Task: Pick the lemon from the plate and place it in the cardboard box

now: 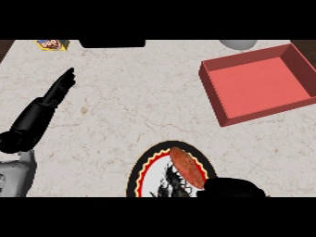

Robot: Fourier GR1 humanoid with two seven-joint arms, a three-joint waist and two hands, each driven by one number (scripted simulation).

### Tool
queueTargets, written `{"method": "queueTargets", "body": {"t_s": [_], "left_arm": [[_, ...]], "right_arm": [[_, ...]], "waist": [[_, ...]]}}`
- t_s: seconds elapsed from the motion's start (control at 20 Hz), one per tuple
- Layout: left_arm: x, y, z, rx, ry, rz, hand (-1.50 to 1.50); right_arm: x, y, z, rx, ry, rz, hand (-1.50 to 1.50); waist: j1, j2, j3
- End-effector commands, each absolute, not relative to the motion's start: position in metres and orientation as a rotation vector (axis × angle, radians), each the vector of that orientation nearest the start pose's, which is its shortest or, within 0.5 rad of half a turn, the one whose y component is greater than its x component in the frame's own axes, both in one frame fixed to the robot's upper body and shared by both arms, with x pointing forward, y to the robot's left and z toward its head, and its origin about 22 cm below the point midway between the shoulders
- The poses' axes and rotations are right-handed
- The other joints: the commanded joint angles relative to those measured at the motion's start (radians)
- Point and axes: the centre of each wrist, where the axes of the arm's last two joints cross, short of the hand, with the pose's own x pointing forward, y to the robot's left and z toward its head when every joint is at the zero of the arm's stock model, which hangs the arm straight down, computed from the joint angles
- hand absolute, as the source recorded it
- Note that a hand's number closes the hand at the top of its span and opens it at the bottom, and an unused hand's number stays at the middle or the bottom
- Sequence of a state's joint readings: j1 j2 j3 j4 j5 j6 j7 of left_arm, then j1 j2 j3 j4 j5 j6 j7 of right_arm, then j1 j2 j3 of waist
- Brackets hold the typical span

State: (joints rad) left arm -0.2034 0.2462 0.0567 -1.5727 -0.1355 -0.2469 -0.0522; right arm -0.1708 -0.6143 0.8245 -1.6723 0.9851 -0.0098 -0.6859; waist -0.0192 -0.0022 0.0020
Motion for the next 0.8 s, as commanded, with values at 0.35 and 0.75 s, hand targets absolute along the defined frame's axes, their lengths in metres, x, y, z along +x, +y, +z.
{"method": "queueTargets", "body": {"t_s": [0.35, 0.75], "left_arm": [[0.273, 0.274, 0.067, 0.119, -1.746, -0.507, 0.0], [0.289, 0.262, 0.064, 0.11, -1.753, -0.529, 0.0]], "right_arm": [[0.21, -0.284, 0.135, -0.106, 2.532, -2.046, 1.5], [0.243, -0.334, 0.168, 0.151, 3.125, -1.891, 1.5]], "waist": [[0.0, -0.005, -0.002], [0.01, 0.004, -0.003]]}}
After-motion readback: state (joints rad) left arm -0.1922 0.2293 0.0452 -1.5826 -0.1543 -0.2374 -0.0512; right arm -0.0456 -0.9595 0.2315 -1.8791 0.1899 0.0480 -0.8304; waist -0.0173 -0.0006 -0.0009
